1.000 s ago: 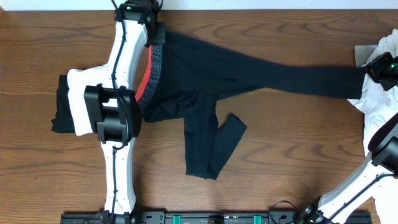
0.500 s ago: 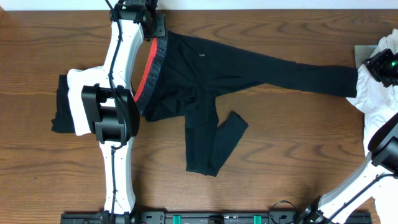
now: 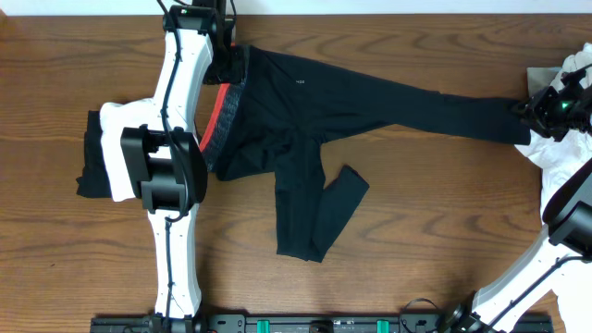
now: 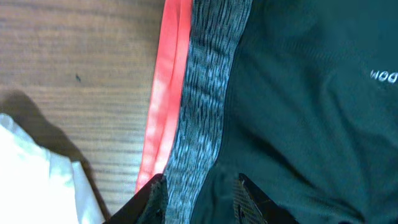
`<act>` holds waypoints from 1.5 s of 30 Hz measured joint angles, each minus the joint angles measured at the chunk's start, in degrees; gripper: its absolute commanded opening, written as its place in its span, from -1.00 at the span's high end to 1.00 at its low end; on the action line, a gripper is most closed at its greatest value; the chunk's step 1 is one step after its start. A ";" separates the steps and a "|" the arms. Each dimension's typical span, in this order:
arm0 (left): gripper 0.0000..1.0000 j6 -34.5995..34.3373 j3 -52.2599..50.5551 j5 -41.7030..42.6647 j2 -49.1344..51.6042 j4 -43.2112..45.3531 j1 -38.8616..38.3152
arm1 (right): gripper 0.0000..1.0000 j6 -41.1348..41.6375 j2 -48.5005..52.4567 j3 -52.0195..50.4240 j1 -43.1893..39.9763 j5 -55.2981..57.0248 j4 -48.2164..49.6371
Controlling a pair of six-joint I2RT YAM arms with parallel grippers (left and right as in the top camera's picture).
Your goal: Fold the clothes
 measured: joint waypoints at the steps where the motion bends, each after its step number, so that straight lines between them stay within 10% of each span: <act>1: 0.27 0.00 0.00 0.02 0.00 -0.59 0.00 | 0.23 -0.09 0.00 0.00 0.04 1.20 0.26; 13: 0.26 0.20 -1.88 4.50 0.00 -4.28 -1.73 | 0.14 0.24 0.96 0.00 0.07 10.73 3.69; 22: 0.26 0.20 -10.10 4.98 0.09 -0.68 -4.17 | 0.96 1.01 6.21 0.00 0.52 5.25 7.82; 45: 0.25 0.61 -12.22 4.48 0.11 1.05 -3.82 | 0.89 20.85 4.09 -0.04 -5.81 -10.49 22.64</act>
